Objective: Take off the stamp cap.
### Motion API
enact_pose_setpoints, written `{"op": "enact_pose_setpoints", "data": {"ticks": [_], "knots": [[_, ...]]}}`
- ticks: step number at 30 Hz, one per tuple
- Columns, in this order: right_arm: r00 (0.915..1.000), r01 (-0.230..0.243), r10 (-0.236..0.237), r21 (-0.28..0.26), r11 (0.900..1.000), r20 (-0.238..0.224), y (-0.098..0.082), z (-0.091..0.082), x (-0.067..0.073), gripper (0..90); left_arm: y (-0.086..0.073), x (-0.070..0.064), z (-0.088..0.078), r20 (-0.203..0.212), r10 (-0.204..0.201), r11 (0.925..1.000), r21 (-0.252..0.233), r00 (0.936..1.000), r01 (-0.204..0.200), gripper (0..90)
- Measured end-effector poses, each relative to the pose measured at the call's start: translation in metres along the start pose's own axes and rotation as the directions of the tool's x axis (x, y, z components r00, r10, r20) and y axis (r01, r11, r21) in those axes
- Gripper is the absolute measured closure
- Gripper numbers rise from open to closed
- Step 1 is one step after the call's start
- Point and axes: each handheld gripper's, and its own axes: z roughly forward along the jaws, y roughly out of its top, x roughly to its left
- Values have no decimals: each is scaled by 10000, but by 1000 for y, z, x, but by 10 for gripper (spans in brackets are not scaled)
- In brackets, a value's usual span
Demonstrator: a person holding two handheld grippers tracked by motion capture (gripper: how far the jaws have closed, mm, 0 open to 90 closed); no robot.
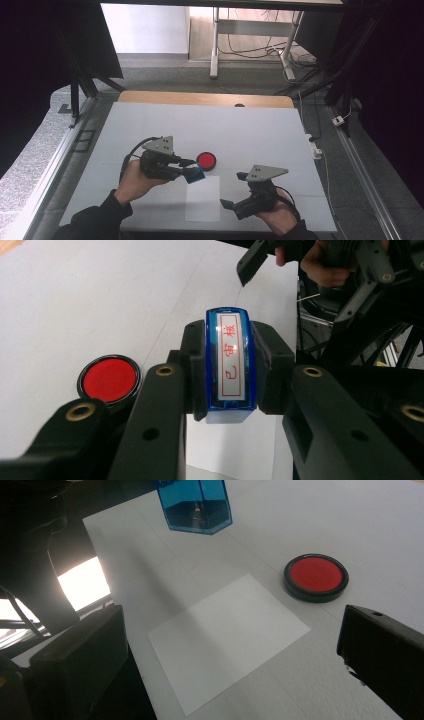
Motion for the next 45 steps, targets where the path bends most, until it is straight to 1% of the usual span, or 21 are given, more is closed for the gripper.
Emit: {"op": "enact_pose_setpoints", "data": {"ticks": [4,7,12,14,19,21,24,25,27,28,29,34,35,36,39,43,44,45], "knots": [[9999,120,-118,175,9998,-119,4,10,1,0,-1,1,1,66,49,10000,1,10000,-49,702],[9989,-10,15,125,9999,-473,6,17,1,0,-2,1,2,139,170,9999,-21,9998,-170,702],[9977,364,-348,277,9990,-574,12,27,2,0,-2,2,1,284,239,9996,-135,9993,-236,702],[9969,400,-380,268,9988,-687,13,30,3,0,-3,2,1,364,370,9992,-179,9987,-363,702],[9942,703,-660,478,9964,-853,17,41,4,0,-4,1,3,506,541,9983,-225,9973,-530,702],[9920,781,-726,499,9957,-1034,19,45,4,0,-4,1,3,584,631,9977,-276,9963,-616,703],[9897,874,-802,565,9946,-1186,21,52,3,12,-5,1,4,706,698,9971,-360,9951,-674,703],[9884,952,-874,588,9937,-1239,22,54,2,36,-5,1,4,762,741,9966,-407,9943,-712,703],[9859,896,-813,513,9947,-1464,23,58,1,70,-6,1,4,831,773,9962,-467,9935,-736,703],[9827,945,-860,446,9945,-1642,25,60,-1,115,-6,2,5,879,805,9958,-499,9929,-763,703],[9827,945,-860,446,9945,-1642,25,60,-1,115,-7,2,5,925,852,9953,-545,9921,-804,703],[9695,1130,-1042,275,9932,-2218,28,67,-2,238,-8,2,5,1126,1021,9931,-694,9884,-946,703],[9638,1193,-1095,257,9925,-2429,29,69,-2,291,-8,2,5,1169,1055,9926,-731,9875,-974,703],[9638,1193,-1095,257,9925,-2429,29,69,-2,291,-8,2,5,1235,1101,9919,-767,9862,-1011,703],[9545,1191,-1086,211,9927,-2776,30,72,-3,377,-8,2,5,1374,1247,9897,-870,9826,-1134,703],[9452,1252,-1152,131,9920,-3054,31,71,-5,481,-9,2,5,1492,1382,9872,-998,9791,-1242,703],[9409,1217,-1152,5,9926,-3185,31,70,-6,524,-9,2,5,1524,1395,9868,-1032,9784,-1246,703],[9409,1217,-1152,5,9926,-3185,31,70,-6,524,-9,2,5,1551,1409,9863,-1073,9778,-1251,703]]}}
